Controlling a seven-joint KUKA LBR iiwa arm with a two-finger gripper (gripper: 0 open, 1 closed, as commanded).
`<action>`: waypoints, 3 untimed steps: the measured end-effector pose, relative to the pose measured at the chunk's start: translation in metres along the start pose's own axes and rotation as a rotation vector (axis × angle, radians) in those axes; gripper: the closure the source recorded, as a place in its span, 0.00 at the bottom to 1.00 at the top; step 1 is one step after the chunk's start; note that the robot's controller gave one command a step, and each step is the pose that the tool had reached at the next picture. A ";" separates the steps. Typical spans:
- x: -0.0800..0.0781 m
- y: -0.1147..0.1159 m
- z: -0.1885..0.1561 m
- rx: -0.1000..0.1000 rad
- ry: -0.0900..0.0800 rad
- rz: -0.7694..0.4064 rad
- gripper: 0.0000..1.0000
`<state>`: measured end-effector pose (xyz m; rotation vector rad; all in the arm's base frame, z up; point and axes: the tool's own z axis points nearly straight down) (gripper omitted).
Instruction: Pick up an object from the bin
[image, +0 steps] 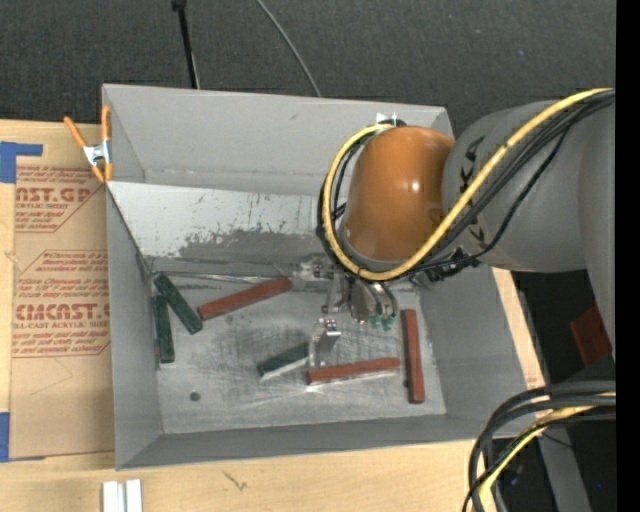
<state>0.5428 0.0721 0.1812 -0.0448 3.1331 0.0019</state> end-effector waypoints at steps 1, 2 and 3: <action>0.016 -0.002 0.102 0.000 0.009 -0.028 1.00; 0.016 -0.002 0.102 -0.001 0.009 -0.028 1.00; 0.011 -0.014 -0.048 0.001 0.005 -0.054 1.00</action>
Offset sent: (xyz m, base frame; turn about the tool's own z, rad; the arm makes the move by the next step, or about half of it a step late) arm 0.0000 0.0000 0.0000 0.0000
